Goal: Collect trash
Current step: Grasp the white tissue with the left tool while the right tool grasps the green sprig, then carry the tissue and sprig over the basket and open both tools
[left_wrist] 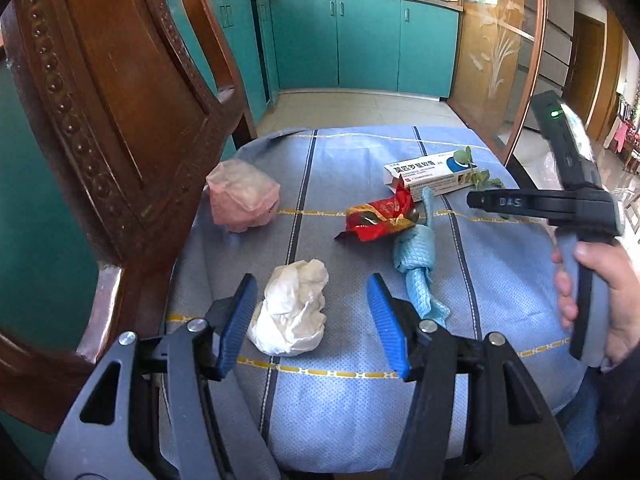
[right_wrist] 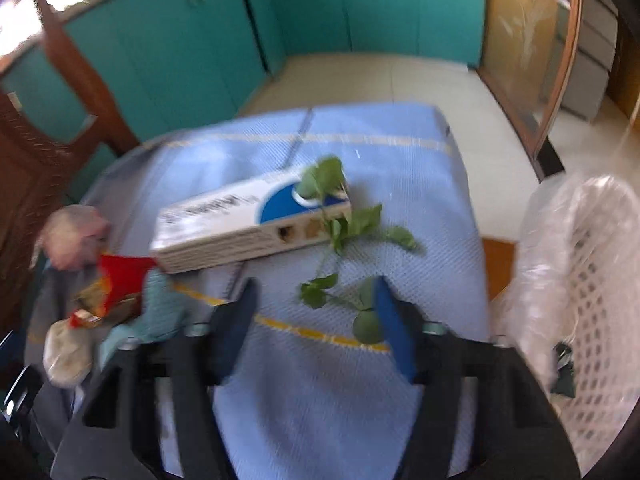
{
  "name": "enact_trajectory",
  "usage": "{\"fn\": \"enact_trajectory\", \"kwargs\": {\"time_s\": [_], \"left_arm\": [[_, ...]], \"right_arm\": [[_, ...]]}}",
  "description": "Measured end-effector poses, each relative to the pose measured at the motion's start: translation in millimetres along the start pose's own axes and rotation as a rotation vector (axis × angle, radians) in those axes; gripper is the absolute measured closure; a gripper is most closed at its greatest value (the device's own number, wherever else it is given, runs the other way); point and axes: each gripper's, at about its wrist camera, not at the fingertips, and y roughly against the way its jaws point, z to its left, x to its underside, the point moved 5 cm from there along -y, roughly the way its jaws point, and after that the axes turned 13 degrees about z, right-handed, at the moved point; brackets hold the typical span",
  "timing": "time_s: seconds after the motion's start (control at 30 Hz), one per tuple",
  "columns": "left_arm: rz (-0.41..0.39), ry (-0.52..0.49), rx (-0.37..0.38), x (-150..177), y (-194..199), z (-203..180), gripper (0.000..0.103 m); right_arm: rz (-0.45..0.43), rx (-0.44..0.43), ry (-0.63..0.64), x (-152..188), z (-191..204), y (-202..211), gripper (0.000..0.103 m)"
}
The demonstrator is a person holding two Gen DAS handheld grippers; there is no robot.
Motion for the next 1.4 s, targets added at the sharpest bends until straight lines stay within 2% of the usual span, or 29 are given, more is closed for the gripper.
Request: {"fn": "enact_trajectory", "kwargs": {"time_s": [0.03, 0.07, 0.1, 0.13, 0.17, 0.3, 0.37, 0.4, 0.43, 0.53, 0.57, 0.8, 0.97, 1.07, 1.4], "left_arm": [[0.003, 0.001, 0.002, -1, -2, 1, 0.044], [0.007, 0.001, 0.001, -1, -4, 2, 0.044], [0.012, 0.001, 0.002, -2, -5, 3, 0.044], [0.019, -0.002, 0.003, -3, -9, 3, 0.044], [0.024, -0.002, 0.001, -3, -12, 3, 0.044], [0.06, -0.005, 0.01, -4, -29, 3, 0.045], [0.088, -0.01, 0.023, -3, -38, 2, 0.059], [0.092, -0.012, 0.022, -3, -41, 1, 0.06], [0.086, -0.013, 0.01, -3, -44, 1, 0.065], [0.07, -0.01, -0.001, -4, -44, 3, 0.088], [0.064, -0.003, 0.002, -5, -42, 5, 0.09], [0.01, 0.013, 0.097, -9, -7, 3, 0.092], [-0.005, -0.001, 0.165, -7, 13, -4, 0.092], [-0.015, -0.011, 0.158, -5, 20, -8, 0.092], [-0.126, -0.07, 0.075, -8, 58, -24, 0.092]], "right_arm": [[0.009, -0.007, 0.008, 0, 1, -3, 0.061], [0.017, -0.021, 0.01, 0, 3, -3, 0.074], [0.026, -0.037, 0.016, 1, 5, -4, 0.08], [0.03, -0.039, 0.025, 3, 6, -3, 0.091], [0.03, -0.046, 0.031, 7, 7, -1, 0.097], [0.002, -0.138, 0.031, 25, 4, 19, 0.098], [-0.025, -0.17, 0.039, 34, 4, 34, 0.098], [-0.041, -0.184, 0.042, 42, 2, 44, 0.098], [-0.052, -0.194, 0.043, 47, 1, 51, 0.098], [-0.078, -0.213, 0.047, 69, -5, 74, 0.098], [-0.085, -0.214, 0.05, 75, -7, 79, 0.098], [-0.122, -0.192, 0.116, 94, 5, 110, 0.098], [-0.122, -0.203, 0.182, 109, 21, 117, 0.098], [-0.127, -0.169, 0.205, 115, 25, 119, 0.098], [-0.2, -0.048, 0.237, 114, 29, 140, 0.098]]}}
